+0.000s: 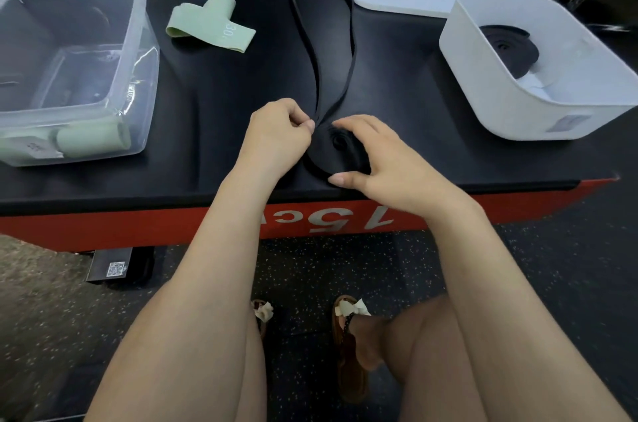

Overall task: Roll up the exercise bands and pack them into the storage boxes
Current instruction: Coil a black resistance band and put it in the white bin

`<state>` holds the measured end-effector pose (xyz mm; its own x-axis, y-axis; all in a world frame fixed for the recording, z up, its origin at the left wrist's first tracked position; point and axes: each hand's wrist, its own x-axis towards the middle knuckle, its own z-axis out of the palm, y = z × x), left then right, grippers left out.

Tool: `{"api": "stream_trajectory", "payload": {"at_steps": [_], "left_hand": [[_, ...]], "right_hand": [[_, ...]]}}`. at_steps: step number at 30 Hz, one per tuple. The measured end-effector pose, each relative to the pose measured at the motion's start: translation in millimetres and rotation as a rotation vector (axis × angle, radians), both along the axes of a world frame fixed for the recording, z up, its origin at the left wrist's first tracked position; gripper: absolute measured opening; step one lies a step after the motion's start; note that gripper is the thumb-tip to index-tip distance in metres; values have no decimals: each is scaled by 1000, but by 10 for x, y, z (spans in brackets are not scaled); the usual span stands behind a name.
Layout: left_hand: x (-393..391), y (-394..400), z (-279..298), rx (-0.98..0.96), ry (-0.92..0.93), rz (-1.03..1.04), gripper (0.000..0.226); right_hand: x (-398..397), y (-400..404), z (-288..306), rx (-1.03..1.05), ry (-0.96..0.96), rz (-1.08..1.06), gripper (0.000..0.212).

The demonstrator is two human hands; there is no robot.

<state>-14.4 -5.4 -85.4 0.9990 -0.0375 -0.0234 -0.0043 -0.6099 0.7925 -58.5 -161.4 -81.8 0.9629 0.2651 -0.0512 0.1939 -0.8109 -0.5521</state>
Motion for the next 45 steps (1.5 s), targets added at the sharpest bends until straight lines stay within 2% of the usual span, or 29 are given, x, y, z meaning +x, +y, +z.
{"api": "stream_trajectory", "payload": {"at_steps": [4, 9, 16, 19, 24, 29, 32, 37, 41, 45], "left_hand": [[24, 44, -25, -5, -8, 0, 5], [24, 35, -19, -17, -4, -3, 25], [51, -13, -23, 45, 21, -15, 22], [65, -29, -28, 62, 6, -11, 20], [86, -53, -43, 49, -7, 1, 23], [82, -68, -53, 5, -24, -41, 39], [79, -80, -65, -4, -10, -40, 42], [77, -107, -79, 6, 18, -76, 48], [55, -109, -62, 49, 33, -100, 53], [66, -60, -51, 8, 69, -121, 54]], "right_hand": [[98, -94, 72, -38, 96, 110, 65], [178, -211, 56, 57, 179, 186, 59], [247, -295, 60, 99, 246, 241, 58], [155, -275, 59, 83, 179, 134, 60], [-99, -30, 74, -116, 58, -55, 70], [-165, 469, -193, -267, -240, -326, 77], [-115, 504, -291, -193, -331, -411, 67], [-51, 408, -326, -89, -359, -363, 48], [-18, 312, -264, 6, -305, -288, 44], [20, 199, -206, 93, -137, -201, 50]]}}
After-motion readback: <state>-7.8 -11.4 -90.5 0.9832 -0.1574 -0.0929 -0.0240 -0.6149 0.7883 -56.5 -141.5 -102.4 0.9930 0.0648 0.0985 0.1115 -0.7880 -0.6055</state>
